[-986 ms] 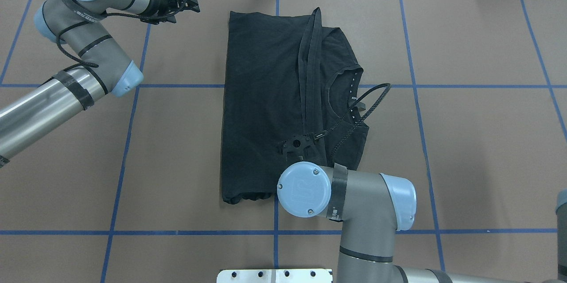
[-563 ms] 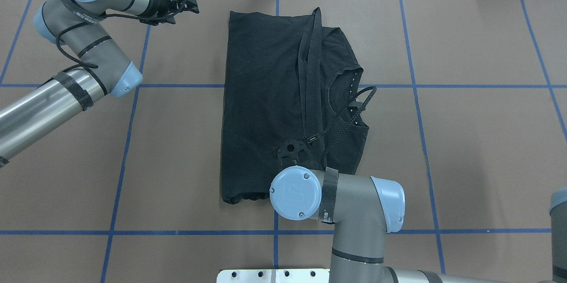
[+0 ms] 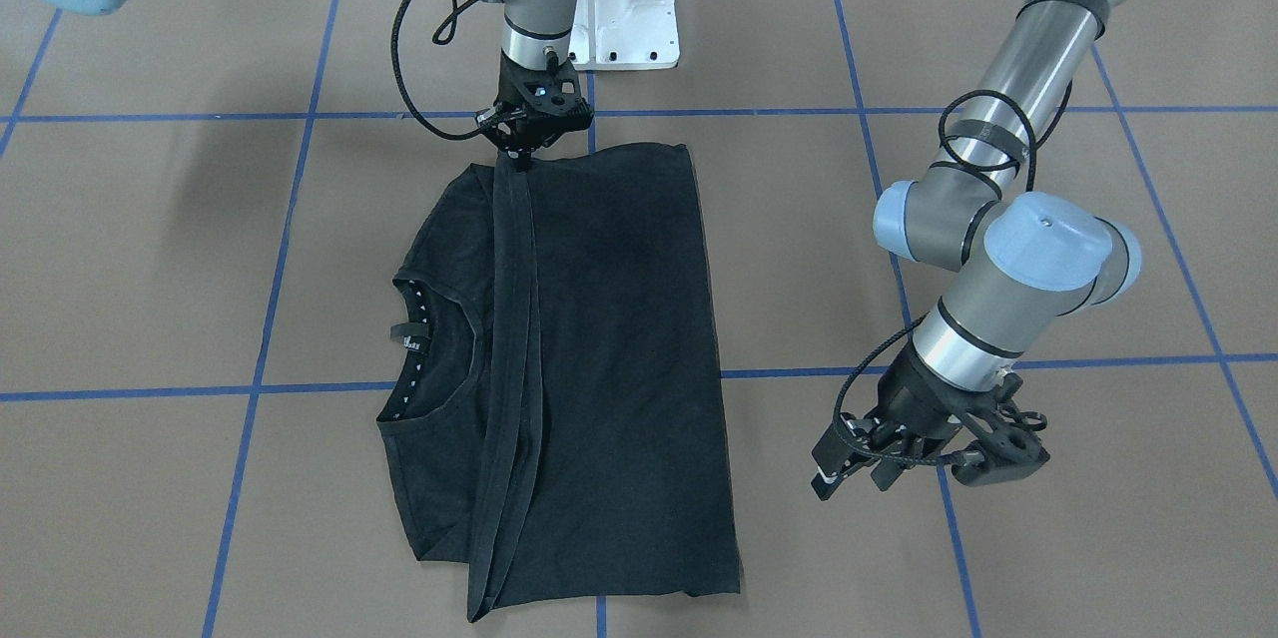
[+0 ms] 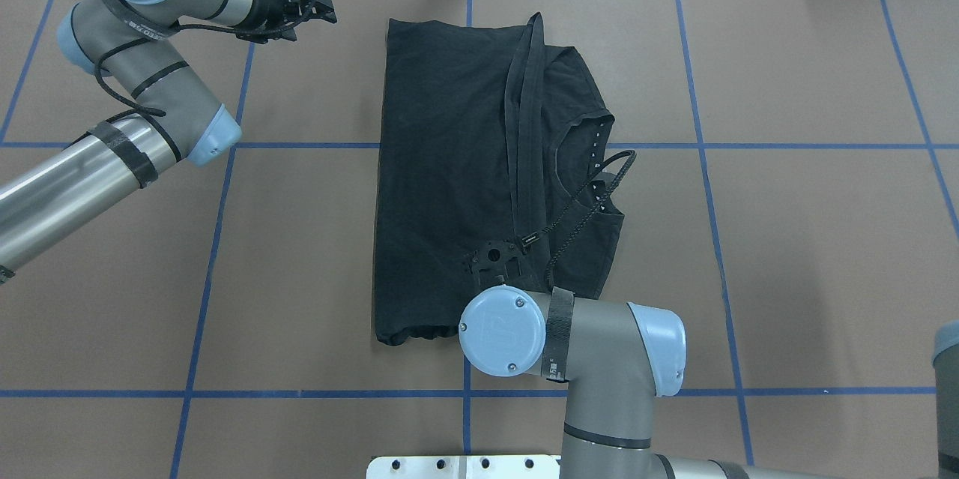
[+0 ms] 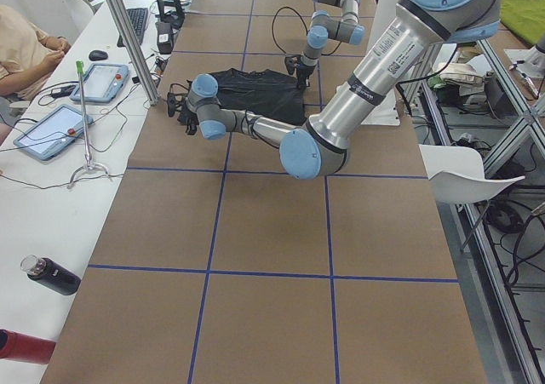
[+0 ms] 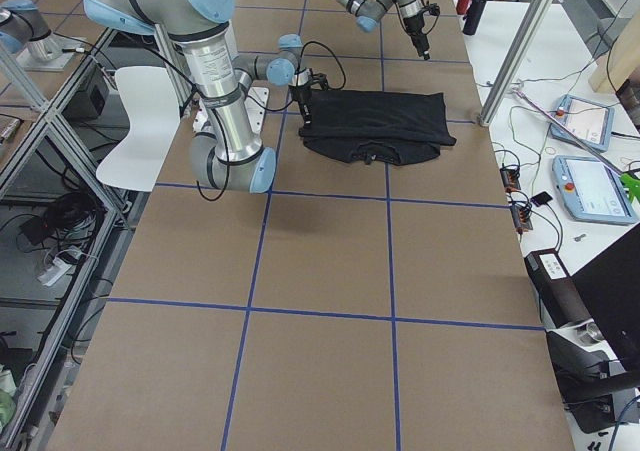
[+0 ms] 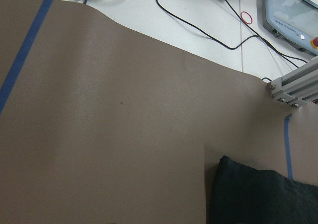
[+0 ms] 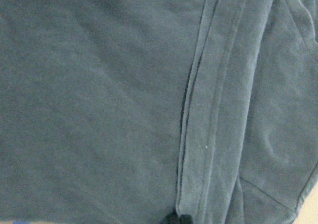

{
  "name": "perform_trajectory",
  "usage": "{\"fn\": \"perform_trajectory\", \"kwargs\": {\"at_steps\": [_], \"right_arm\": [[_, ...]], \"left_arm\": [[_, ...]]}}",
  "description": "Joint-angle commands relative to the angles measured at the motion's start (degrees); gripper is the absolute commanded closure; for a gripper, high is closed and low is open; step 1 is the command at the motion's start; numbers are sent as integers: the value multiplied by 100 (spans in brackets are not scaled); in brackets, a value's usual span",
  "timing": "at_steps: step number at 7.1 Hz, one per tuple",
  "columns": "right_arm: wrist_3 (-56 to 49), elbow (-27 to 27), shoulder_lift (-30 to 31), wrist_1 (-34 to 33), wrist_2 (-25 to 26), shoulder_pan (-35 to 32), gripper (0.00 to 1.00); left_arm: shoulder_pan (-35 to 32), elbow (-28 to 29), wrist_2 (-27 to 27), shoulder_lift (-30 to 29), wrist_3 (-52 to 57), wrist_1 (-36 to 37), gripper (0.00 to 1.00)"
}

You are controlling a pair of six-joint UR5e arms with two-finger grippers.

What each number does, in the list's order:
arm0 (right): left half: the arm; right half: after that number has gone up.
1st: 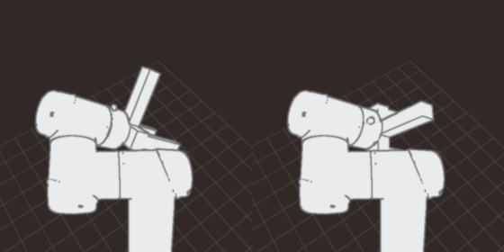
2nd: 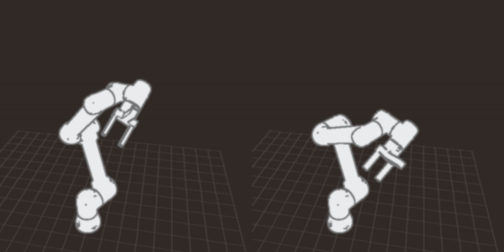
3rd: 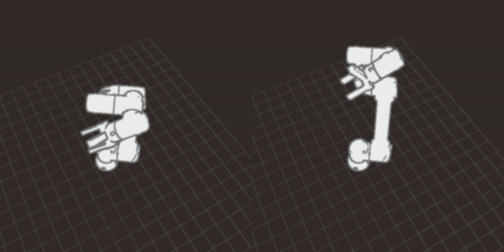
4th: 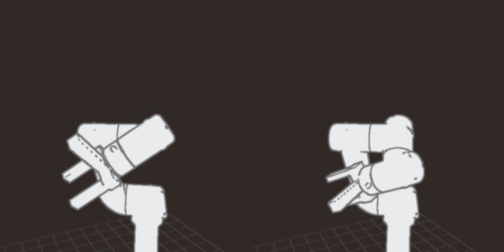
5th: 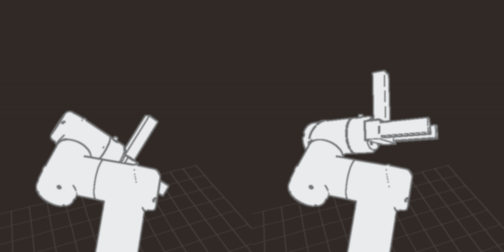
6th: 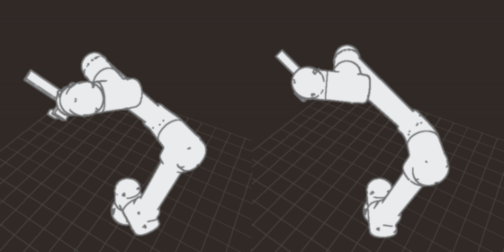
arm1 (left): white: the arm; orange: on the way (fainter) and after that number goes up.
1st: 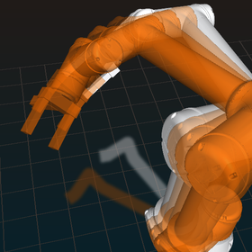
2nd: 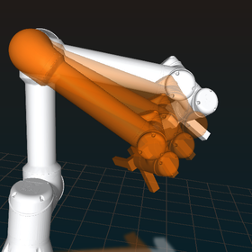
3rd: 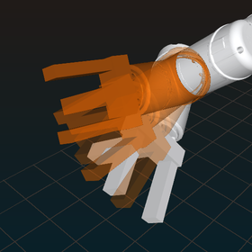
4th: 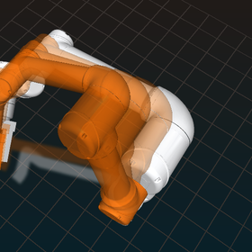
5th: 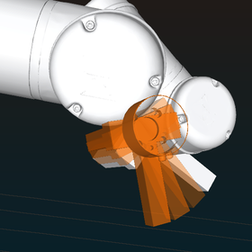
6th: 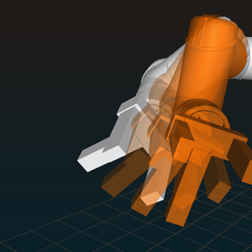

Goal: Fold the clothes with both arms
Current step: 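Move the right gripper down to the shirt's edge nearest the robot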

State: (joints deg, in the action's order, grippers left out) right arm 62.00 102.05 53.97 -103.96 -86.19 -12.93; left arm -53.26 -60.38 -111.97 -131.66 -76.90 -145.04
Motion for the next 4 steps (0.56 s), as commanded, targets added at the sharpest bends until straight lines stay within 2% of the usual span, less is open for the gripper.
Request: {"fn": "perform_trajectory", "kwargs": {"at_steps": [1,2,3,4], "right_arm": [[-12,69,26,-10,-55,-77,100],[-169,278,43,-201,-160,-269,100],[-579,846,244,-690,-266,-401,100],[-462,1052,733,-669,-188,-281,100]], "left_arm": [[0,0,0,9,0,-7,16],[0,0,0,0,0,2,16],[0,-9,-9,0,0,11,16],[0,-18,-9,-17,-9,20,16]]}}
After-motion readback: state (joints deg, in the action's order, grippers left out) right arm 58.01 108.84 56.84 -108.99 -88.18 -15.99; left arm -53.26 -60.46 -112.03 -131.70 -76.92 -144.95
